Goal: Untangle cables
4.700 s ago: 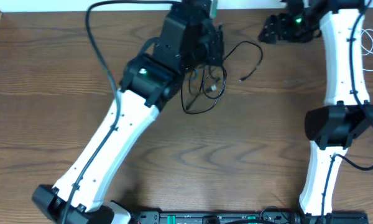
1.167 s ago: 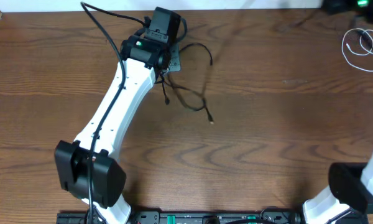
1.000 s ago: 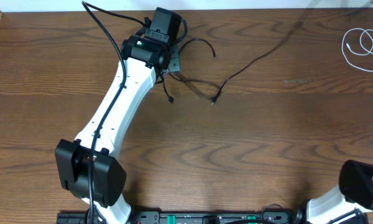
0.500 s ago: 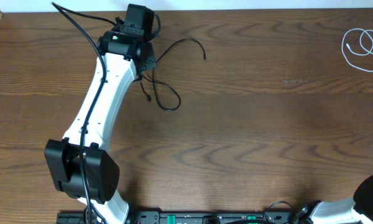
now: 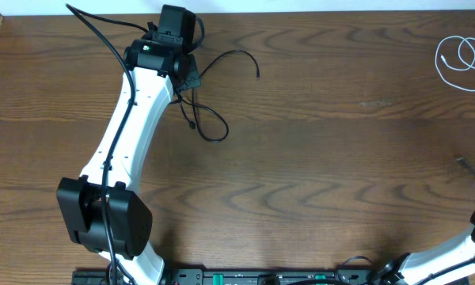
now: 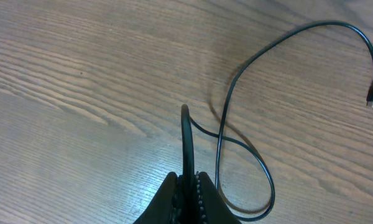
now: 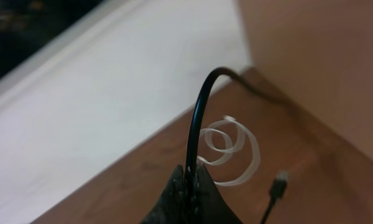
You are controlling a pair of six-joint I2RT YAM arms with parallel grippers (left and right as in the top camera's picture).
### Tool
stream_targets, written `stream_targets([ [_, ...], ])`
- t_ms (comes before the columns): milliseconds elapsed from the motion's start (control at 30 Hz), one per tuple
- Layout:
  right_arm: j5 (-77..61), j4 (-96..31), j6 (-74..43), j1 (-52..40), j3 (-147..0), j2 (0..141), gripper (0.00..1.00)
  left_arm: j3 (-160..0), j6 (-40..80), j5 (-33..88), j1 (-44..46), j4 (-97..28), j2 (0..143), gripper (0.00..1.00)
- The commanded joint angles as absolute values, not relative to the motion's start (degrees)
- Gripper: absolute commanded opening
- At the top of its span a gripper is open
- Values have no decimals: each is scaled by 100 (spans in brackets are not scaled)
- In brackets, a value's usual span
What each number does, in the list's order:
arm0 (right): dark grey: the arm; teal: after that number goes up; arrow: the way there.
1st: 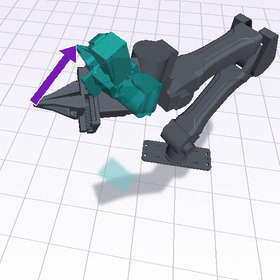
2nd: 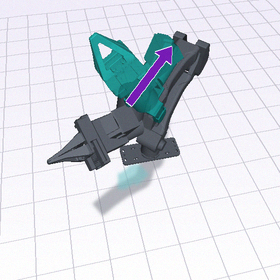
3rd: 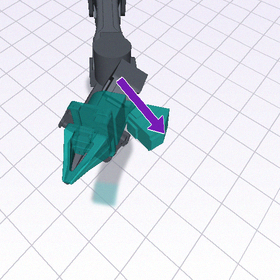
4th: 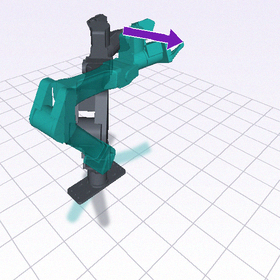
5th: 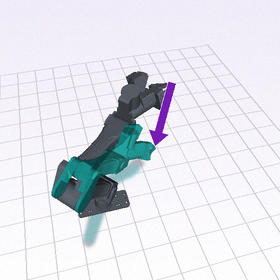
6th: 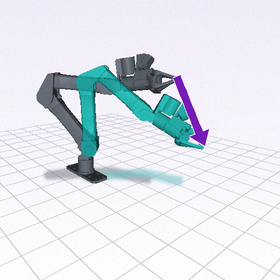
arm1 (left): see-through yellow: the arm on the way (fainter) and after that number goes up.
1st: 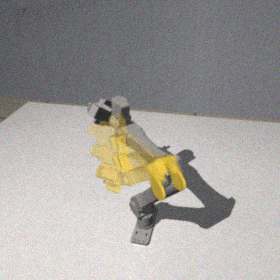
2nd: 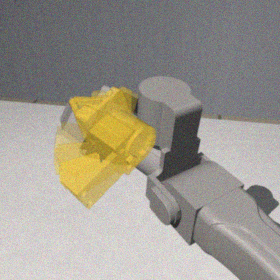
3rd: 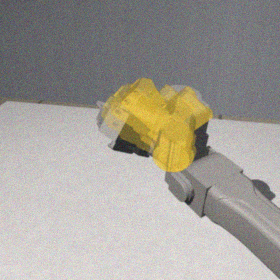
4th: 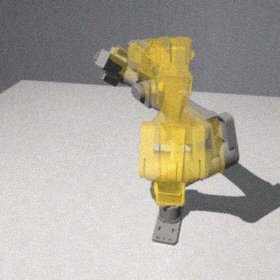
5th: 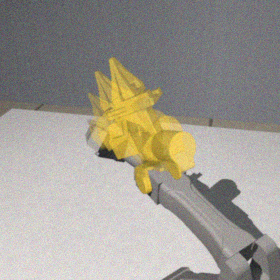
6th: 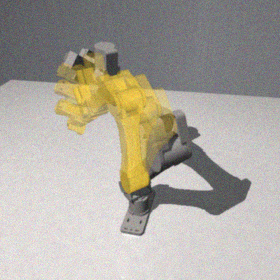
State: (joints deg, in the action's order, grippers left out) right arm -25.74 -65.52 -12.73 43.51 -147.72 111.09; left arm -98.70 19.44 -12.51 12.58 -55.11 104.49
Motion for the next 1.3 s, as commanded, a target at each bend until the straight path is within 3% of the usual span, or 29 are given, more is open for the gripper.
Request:
stream_targets([
  [0,-4069,-6191,-1151,4386,-14840,10982,1,-9837,1981,-1245,1260,-5522,10464,8],
  [100,-4064,-6285,-1153,4390,-14840,10982,1,-9837,2025,-1245,1260,-5522,10464,7],
  [500,-923,-7131,-1151,4475,-14835,11030,1,-9837,2023,-1245,1260,-5522,10464,7],
  [967,-1472,-7553,-1061,4423,-14835,11944,1,-9837,2023,-1243,1262,-5524,10464,7],
  [1200,-1470,-8624,-781,4265,-14835,12197,20,-9837,2023,-1243,1260,-5522,10464,7],
  [1233,-1466,-8770,-711,4235,-14833,12223,25,-9837,2023,-1243,1262,-5524,10464,7],
  [1267,-1470,-8912,-655,4200,-14833,12250,39,-9837,2023,-1240,1260,-5524,10464,7],
])
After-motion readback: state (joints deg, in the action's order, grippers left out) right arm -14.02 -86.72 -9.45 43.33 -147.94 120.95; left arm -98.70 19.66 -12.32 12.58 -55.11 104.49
